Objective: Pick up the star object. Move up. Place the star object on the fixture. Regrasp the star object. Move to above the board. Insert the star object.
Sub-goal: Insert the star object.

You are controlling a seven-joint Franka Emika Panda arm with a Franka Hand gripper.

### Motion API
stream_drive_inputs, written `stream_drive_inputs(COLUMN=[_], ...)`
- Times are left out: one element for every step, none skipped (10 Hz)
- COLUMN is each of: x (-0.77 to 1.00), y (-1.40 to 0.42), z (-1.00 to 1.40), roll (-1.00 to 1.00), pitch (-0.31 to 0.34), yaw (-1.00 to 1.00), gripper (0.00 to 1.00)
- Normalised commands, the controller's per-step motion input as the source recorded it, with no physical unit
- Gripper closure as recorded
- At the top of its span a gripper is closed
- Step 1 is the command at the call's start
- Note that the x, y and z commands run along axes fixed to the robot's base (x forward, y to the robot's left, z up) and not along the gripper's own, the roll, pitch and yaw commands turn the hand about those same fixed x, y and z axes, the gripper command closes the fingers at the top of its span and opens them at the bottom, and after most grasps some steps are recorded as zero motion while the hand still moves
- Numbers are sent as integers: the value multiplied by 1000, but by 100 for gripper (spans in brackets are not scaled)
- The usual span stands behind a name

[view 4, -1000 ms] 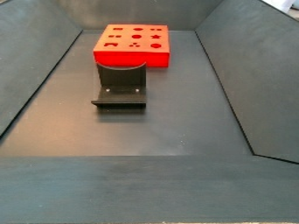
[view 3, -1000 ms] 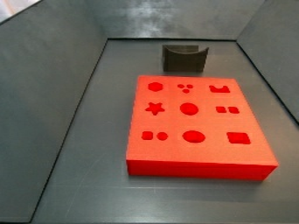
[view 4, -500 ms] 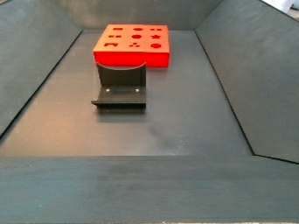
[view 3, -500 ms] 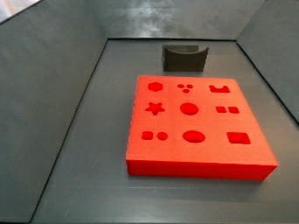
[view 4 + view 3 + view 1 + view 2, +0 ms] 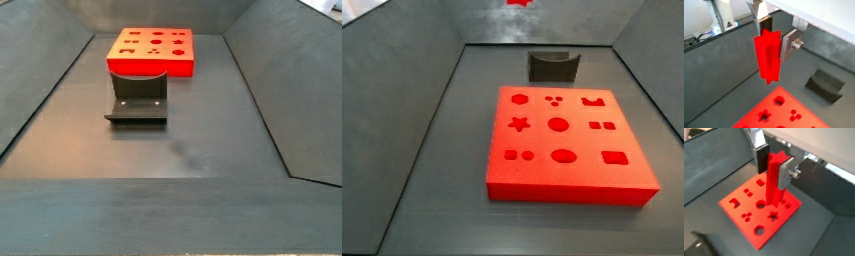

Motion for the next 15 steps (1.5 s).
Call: stream_drive_inputs(x=[0, -89, -60, -60, 0, 94, 43, 120, 197, 300, 397, 394, 326, 77, 0], y=[0, 26, 31, 17, 9, 6, 0, 0, -51, -3, 0, 0, 0, 0, -3], z=[-17, -191, -449, -617, -711, -791, -763, -637, -566, -437, -466, -580, -697, -546, 0], roll=[0, 0, -23, -50, -77, -67, -67, -49, 0, 0, 4, 67, 77, 66, 14], pitch=[0, -24, -69, -130, -174, -149, -164, -116, -87, -56, -44, -49, -81, -63, -10], yaw=[0, -129, -209, -283, -237, -180, -200, -206, -263, -434, -514, -463, -431, -360, 0], gripper=[100, 100, 100, 100, 100, 100, 100, 100, 100, 100, 100, 100, 100, 100, 100])
